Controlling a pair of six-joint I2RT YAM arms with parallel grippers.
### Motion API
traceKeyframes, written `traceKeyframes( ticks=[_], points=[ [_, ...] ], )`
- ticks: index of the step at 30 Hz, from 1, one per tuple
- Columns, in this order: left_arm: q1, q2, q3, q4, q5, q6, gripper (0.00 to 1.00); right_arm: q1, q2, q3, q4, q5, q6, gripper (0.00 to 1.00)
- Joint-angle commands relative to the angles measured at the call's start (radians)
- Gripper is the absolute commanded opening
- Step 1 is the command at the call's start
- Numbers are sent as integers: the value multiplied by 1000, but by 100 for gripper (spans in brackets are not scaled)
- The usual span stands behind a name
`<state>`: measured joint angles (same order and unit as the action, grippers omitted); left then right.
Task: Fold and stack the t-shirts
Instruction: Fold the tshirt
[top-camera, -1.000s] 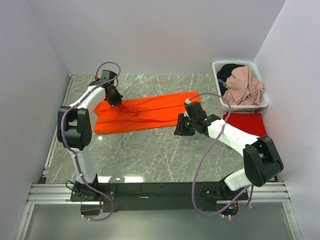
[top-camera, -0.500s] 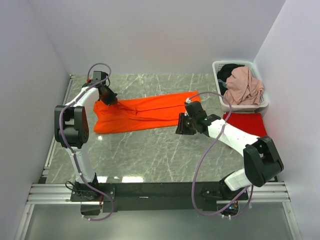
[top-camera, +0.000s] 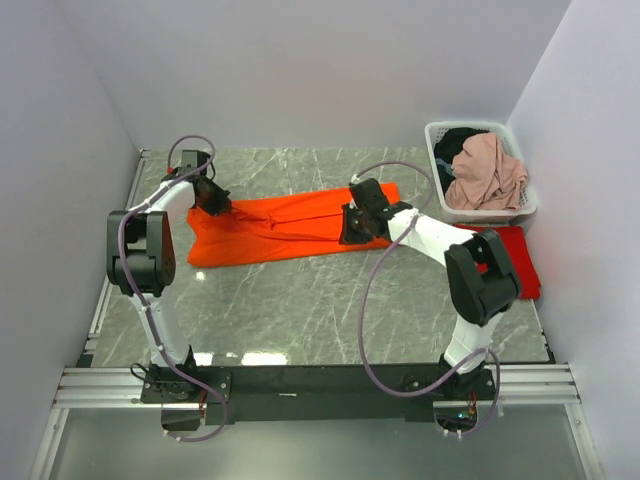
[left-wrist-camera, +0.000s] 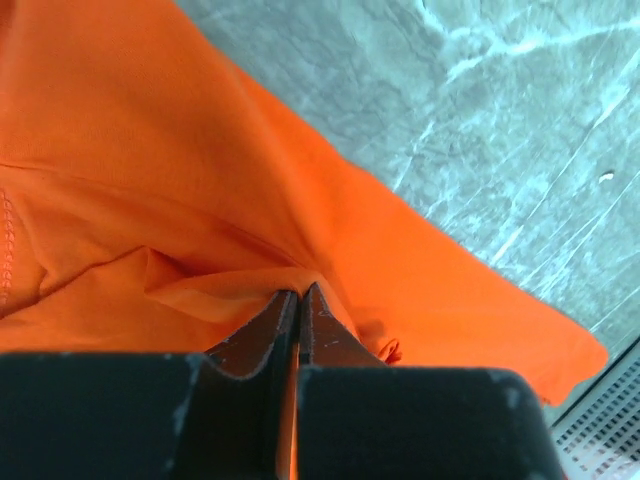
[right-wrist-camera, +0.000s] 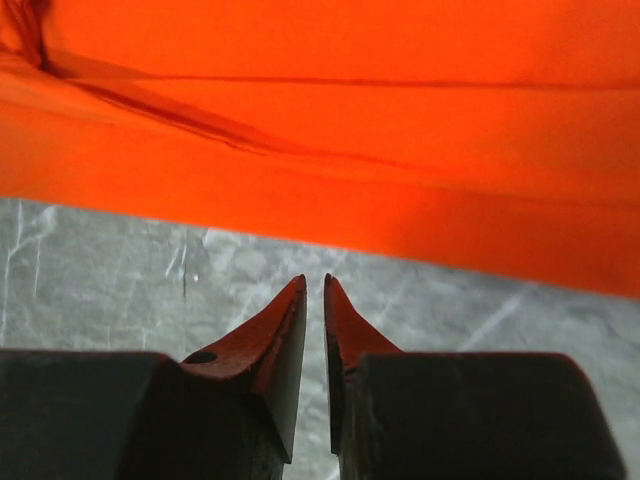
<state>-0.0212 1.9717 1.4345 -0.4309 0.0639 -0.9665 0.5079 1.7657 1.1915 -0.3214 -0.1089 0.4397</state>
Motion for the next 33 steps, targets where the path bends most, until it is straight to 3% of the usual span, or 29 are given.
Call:
traceKeyframes(
  ticks=[1, 4, 6, 7, 9, 10, 12, 13, 19, 28, 33],
  points=[
    [9, -36, -2, 52, -1, -34, 6, -3, 61, 78, 36, -52, -7, 19],
    [9, -19, 6, 54, -6, -28, 9, -3, 103, 105, 64, -95, 4, 18],
    [9, -13, 18, 54, 5, -11, 17, -3, 129, 112, 82, -120, 14, 18],
    [9, -16, 18, 54, 8, -5, 29, -2, 138, 114, 87, -123, 19, 18],
    [7, -37, 1, 67, 14, 20, 39, -3, 162, 123, 96, -127, 24, 19],
    [9, -71, -5, 69, 10, 28, 51, -3, 170, 125, 99, -126, 30, 18],
    [10, -112, -26, 55, -19, 54, 61, -2, 190, 132, 111, -124, 36, 19],
    [9, -157, -31, 43, -35, 63, 71, -3, 198, 137, 111, -124, 37, 19],
    [10, -362, -114, -14, -128, 136, 99, -3, 242, 181, 108, -112, 36, 19],
    [-37, -579, -331, -77, -173, 267, 99, -6, 331, 318, 71, 3, -1, 21],
    [-97, -606, -431, -85, -168, 298, 99, -22, 423, 454, 16, 75, -44, 23]
  ],
)
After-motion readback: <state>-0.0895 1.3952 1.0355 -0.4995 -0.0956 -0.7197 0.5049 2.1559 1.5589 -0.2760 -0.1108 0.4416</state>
